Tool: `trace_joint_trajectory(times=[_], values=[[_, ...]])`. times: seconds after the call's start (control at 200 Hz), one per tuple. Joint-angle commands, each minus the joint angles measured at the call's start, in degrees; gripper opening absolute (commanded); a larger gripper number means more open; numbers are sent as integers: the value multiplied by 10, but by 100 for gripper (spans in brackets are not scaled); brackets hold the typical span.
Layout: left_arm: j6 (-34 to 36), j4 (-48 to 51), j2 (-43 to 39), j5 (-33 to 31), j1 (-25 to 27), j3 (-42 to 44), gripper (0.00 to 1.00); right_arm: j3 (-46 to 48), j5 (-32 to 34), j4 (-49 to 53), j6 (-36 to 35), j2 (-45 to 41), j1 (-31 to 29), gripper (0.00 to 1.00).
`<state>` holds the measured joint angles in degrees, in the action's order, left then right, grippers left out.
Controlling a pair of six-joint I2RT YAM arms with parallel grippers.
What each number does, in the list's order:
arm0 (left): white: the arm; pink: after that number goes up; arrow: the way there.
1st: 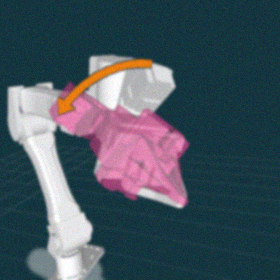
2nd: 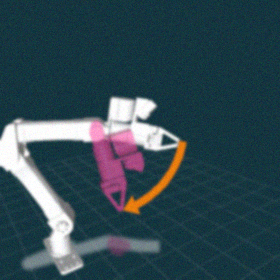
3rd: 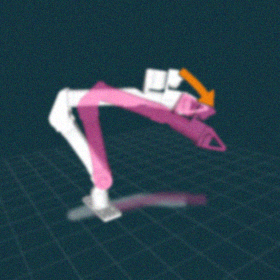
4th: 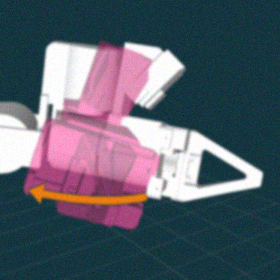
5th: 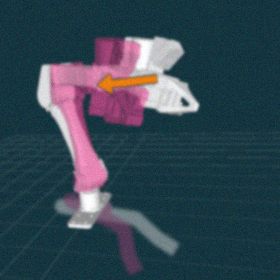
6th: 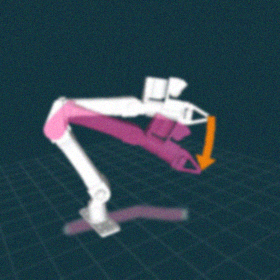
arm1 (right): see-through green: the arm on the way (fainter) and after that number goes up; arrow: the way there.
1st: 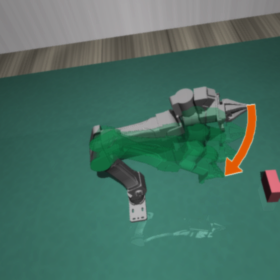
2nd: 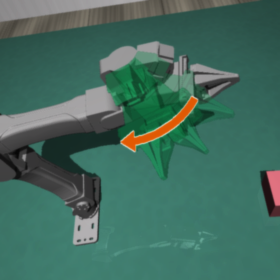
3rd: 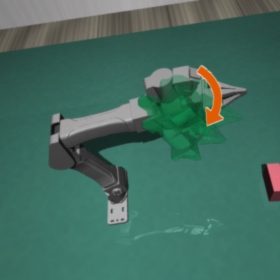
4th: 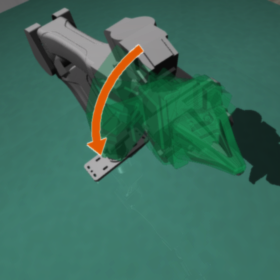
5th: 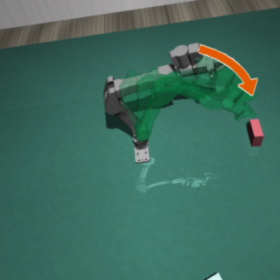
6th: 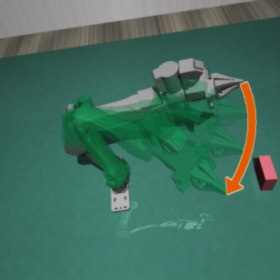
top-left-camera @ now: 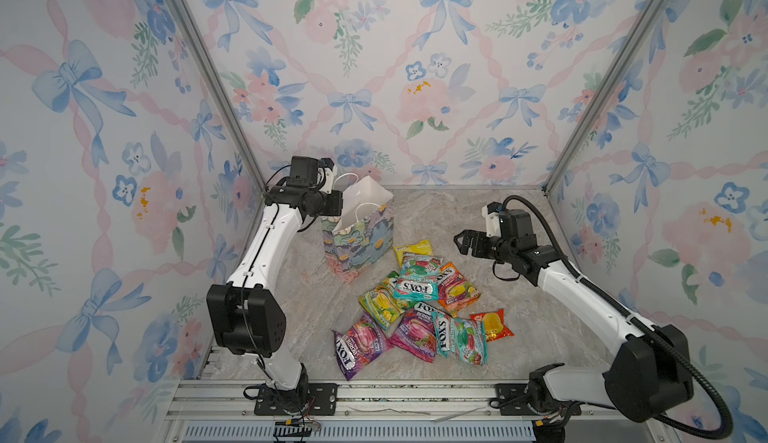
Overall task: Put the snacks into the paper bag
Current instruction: 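Hold the bag with the left gripper while the right lowers onto the teal packet, then close the right gripper on the teal Fox's mint packet and lift it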
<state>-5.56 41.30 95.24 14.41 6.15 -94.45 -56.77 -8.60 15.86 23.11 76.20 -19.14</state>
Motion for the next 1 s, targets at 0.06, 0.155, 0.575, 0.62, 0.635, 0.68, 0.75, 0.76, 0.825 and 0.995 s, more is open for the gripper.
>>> trace_joint_trajectory(times=[0.06, 0.155, 0.575, 0.62, 0.635, 0.68, 0.75, 0.76, 0.825, 0.995], values=[[4, 10, -16, 19, -3, 1, 6, 18, -3, 6, 16, -3, -23, 95], [1, 9, -26, 33, -3, 6, 5, 24, -9, 5, 26, 6, -36, 93], [0, 10, -37, 39, 0, 23, 37, 48, -59, -57, 94, 80, -99, 85], [-1, 10, -34, 38, 0, 21, 42, 50, -59, -64, 99, 88, -103, 83], [-2, 9, -33, 38, 0, 21, 43, 51, -60, -65, 99, 90, -104, 82], [-3, 10, -31, 38, -1, 20, 42, 54, -59, -71, 102, 98, -105, 81], [-5, 9, -27, 40, 0, 18, 31, 60, -57, -80, 108, 107, -106, 80], [-5, 10, -27, 40, 0, 19, 30, 61, -57, -81, 108, 108, -105, 80], [-7, 10, -27, 42, 0, 19, 14, 65, -55, -85, 110, 117, -106, 79], [-7, 9, -37, 50, 0, 16, 0, 72, -58, -103, 116, 144, -109, 76]])
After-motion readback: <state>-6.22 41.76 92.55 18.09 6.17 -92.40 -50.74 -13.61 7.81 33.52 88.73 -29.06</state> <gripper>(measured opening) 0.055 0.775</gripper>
